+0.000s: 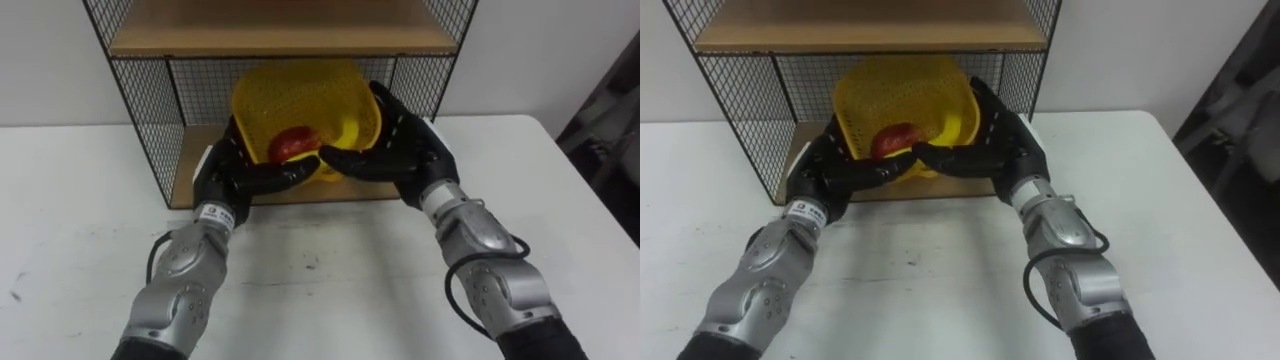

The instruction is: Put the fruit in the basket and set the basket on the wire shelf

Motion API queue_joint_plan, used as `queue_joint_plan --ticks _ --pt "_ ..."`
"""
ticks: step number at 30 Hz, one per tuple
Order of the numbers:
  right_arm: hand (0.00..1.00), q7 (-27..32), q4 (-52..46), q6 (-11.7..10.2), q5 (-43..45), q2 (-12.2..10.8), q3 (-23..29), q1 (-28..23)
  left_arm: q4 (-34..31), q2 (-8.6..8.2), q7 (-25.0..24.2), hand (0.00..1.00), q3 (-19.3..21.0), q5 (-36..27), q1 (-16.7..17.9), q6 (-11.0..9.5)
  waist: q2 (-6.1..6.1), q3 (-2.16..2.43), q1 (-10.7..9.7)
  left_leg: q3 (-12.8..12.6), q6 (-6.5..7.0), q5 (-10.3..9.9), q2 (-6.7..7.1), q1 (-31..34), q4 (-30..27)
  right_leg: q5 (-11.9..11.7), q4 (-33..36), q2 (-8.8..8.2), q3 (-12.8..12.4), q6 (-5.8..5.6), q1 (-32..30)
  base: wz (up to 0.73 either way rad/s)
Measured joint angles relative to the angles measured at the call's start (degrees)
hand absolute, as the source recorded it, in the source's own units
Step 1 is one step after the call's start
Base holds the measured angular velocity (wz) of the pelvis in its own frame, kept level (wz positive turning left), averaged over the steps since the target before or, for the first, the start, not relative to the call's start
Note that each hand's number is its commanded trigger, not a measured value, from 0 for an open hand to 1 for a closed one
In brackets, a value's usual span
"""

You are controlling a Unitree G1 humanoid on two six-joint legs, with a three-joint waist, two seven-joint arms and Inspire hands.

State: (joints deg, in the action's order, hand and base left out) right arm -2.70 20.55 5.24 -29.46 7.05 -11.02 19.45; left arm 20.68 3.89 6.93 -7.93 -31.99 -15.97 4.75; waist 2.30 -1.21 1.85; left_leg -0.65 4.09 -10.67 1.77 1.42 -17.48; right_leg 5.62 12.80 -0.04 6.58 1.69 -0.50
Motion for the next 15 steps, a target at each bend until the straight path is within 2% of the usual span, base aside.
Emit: queue_joint_plan --ticks 4,10,12,15 --pt "0.00 0.70 3.03 1.21 -1.17 -0.28 0.00 3.25 4.21 0.16 0.43 0.00 1.06 -1.05 -3.58 1.97 -0.13 -0.09 -0.07 0.11 -0.03 0.34 -0.03 0.03 0.22 -0.29 -0.12 0.00 0.00 0.10 0.17 0.00" --pt "0.00 0.71 11.39 2.44 -4.12 -0.19 0.13 7.08 8.27 0.68 0.37 0.00 1.04 -1.07 -6.15 4.48 -0.25 -0.13 -0.31 0.89 -0.13 0.37 0.04 -0.08 0.20 -0.26 -0.30 -0.05 0.85 0.14 0.62 0.06" --pt "0.00 0.69 13.30 2.44 -4.38 -0.18 0.13 7.82 9.45 0.78 0.27 0.00 1.04 -1.06 -7.29 4.57 -0.53 -0.29 -0.20 0.93 -0.18 0.42 0.04 -0.08 0.20 -0.30 -0.29 -0.05 0.93 0.19 0.66 0.02" --pt "0.00 0.76 15.90 2.45 -4.47 -0.23 0.11 8.35 12.81 0.58 0.16 0.00 1.04 -1.04 -9.37 4.57 -1.04 -0.31 0.01 0.96 -0.24 0.58 0.06 -0.39 0.47 -0.31 -0.29 -0.10 1.04 0.22 0.91 0.00"
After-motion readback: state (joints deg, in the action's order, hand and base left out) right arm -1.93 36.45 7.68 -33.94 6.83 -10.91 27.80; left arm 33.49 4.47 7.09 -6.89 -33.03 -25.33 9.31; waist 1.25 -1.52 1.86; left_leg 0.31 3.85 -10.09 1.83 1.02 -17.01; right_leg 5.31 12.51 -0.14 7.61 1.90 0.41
